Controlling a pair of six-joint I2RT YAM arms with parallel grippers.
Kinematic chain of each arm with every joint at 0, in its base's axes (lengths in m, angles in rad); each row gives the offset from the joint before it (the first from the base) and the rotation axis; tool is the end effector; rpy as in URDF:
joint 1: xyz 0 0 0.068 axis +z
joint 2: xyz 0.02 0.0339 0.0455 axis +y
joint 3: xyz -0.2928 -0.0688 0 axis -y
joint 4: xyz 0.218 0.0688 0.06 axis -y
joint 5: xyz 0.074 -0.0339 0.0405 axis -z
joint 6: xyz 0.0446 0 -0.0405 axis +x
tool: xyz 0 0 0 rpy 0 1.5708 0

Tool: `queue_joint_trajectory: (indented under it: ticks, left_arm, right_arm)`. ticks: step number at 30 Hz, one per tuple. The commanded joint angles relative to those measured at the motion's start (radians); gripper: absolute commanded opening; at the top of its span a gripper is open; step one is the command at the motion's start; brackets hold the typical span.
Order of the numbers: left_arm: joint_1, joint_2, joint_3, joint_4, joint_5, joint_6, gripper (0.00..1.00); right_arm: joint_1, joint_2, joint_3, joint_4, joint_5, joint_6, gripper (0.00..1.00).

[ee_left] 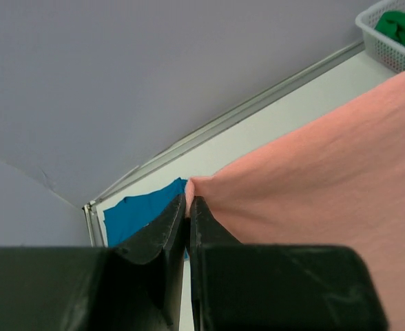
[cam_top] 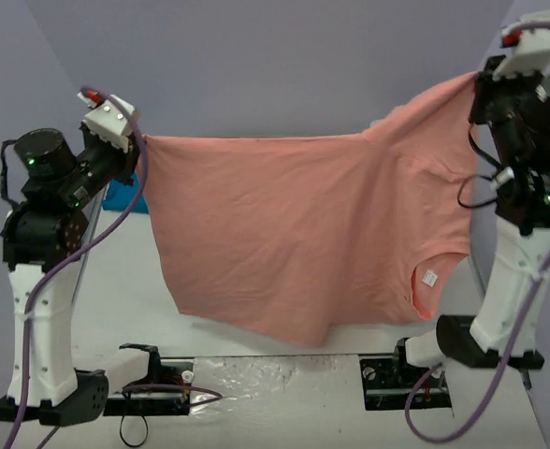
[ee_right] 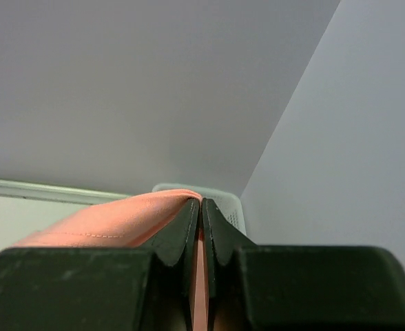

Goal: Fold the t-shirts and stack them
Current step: Flatten out the tshirt

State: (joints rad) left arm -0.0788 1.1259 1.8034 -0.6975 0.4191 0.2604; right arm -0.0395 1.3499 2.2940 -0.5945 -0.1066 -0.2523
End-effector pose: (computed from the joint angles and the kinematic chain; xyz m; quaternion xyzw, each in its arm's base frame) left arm 0.1391 -0.0292 0.5589 0.2614 0.6639 -0.0859 0.6953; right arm 0.1464 -0.0010 0.6515 -0.1042 0.5647 -0.0887 0.8139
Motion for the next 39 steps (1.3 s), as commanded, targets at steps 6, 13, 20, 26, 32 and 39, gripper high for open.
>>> queue_joint_trajectory:
  ticks: [6, 13, 20, 26, 32, 39]
  left_arm:
    - [0.016, 0.303, -0.154, 0.256, -0.077, 0.034, 0.02]
    - [0.034, 0.511, -0.151, 0.285, -0.1, 0.114, 0.02]
    - [0.03, 0.641, -0.121, 0.224, -0.128, 0.203, 0.95]
    - [0.014, 0.56, -0.159, 0.214, -0.166, 0.215, 0.94]
    - [-0.004, 0.445, -0.226, 0.113, -0.077, 0.252, 0.94]
    - [-0.022, 0.321, -0.492, -0.022, -0.008, 0.431, 0.95]
  right_arm:
    - [0.009, 0.487, 0.065, 0.087, 0.053, 0.01, 0.0]
    - [0.125, 0.664, 0.032, 0.09, 0.168, -0.064, 0.0]
    - [0.222, 0.749, -0.073, 0.078, 0.24, -0.113, 0.7]
    - [0.251, 0.677, -0.229, 0.079, 0.235, -0.128, 0.77]
    - [0.251, 0.505, -0.418, 0.076, 0.159, -0.133, 0.77]
    - [0.257, 0.237, -0.793, 0.041, 0.038, -0.151, 0.77]
